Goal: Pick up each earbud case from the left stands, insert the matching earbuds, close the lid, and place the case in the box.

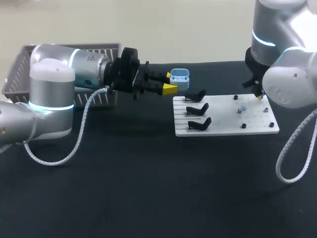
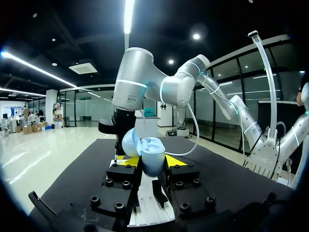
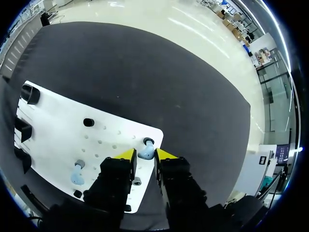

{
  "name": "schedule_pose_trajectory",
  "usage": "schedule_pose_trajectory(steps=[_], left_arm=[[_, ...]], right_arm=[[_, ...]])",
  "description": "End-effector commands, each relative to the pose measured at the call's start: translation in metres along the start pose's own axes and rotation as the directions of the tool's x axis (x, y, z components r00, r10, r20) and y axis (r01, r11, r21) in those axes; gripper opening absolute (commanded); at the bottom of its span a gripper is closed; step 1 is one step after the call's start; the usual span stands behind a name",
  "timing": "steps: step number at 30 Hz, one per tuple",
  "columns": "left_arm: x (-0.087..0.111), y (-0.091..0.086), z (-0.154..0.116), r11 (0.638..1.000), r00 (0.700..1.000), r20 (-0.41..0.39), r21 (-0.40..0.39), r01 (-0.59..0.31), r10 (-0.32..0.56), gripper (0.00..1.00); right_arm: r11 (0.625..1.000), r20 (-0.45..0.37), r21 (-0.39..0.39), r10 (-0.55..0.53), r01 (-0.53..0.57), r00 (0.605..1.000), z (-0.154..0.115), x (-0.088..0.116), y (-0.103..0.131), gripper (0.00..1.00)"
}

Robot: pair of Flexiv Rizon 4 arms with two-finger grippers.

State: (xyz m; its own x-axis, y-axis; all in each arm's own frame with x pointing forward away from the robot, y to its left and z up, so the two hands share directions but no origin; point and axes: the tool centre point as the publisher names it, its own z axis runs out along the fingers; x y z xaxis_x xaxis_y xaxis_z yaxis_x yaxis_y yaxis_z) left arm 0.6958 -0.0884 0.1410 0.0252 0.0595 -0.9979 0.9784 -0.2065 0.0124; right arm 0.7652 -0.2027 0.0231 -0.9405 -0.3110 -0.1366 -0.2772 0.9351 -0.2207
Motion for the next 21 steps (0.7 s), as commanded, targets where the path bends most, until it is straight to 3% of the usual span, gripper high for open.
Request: schedule_pose_trajectory(steps=[1, 6, 7, 8, 14, 21], left_arm=[[0.0, 0.0, 0.0, 1.0, 1.0, 0.0, 0.0, -0.001, 0.001, 0.0], [0.0, 0.0, 0.0, 1.0, 1.0, 0.0, 0.0, -0.001, 0.001, 0.0], [0.0, 0.0, 0.0, 1.0, 1.0, 0.0, 0.0, -0.001, 0.001, 0.0], [0.0, 0.0, 0.0, 1.0, 1.0, 0.0, 0.0, -0.001, 0.001, 0.0], [0.0, 0.0, 0.0, 1.0, 1.0, 0.0, 0.0, -0.001, 0.001, 0.0], [0.0, 0.0, 0.0, 1.0, 1.0, 0.0, 0.0, -0.001, 0.001, 0.0]], right_arm=[[1.0, 0.006, 0.01, 0.006, -0.006, 1.0, 0.001, -0.001, 0.001, 0.23], [1.0, 0.013, 0.022, 0.016, -0.016, 1.0, 0.002, -0.002, 0.001, 0.13], [1.0, 0.013, 0.022, 0.017, -0.018, 1.0, 0.002, -0.002, 0.001, 0.03], [1.0, 0.014, 0.022, 0.018, -0.019, 1.0, 0.002, -0.003, 0.001, 0.0], [0.999, 0.027, 0.019, 0.025, -0.026, 0.999, -0.011, 0.001, 0.006, 0.0], [0.999, 0.066, 0.023, 0.039, -0.041, 0.997, -0.047, 0.015, 0.012, 0.0]])
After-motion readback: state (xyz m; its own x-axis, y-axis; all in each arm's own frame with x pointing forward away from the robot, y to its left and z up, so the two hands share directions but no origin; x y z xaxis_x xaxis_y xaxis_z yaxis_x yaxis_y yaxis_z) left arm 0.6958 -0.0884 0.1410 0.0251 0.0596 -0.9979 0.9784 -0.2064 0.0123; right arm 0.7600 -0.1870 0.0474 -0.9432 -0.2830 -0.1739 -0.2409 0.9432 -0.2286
